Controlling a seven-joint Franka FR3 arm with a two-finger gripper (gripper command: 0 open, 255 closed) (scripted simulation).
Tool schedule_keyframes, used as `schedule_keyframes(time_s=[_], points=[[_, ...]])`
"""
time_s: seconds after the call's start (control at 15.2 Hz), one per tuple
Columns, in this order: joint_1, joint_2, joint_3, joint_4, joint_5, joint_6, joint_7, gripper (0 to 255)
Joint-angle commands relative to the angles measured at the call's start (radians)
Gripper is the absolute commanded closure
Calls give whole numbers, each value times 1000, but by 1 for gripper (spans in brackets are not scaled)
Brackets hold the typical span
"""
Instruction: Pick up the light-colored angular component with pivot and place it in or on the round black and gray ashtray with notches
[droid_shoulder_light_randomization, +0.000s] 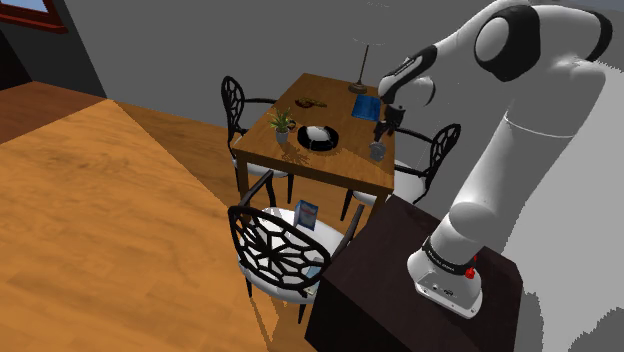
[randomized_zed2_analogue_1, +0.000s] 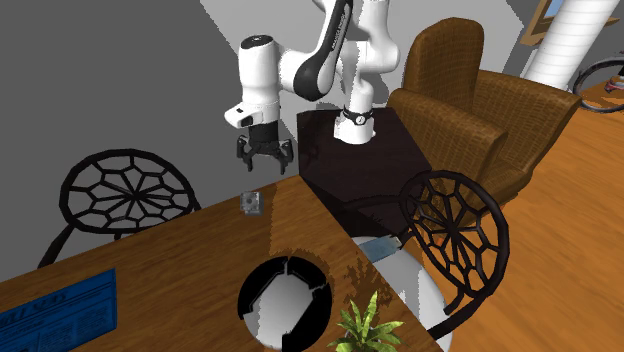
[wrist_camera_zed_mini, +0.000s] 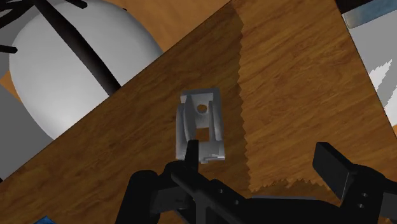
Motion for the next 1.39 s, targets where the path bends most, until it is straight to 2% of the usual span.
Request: schedule_keyframes(time_s=[0.0, 0.2, 0.73, 1.25, 1.32], points=[[-31, 93, 9, 55, 111, 23, -97, 0], [-106, 220, 54, 150, 243, 35, -210, 0], [-148, 313, 112, 167, 326, 99, -267, 0], [-148, 313, 112, 167, 326, 99, -266, 0], [-148, 313, 112, 167, 326, 99, -266, 255]])
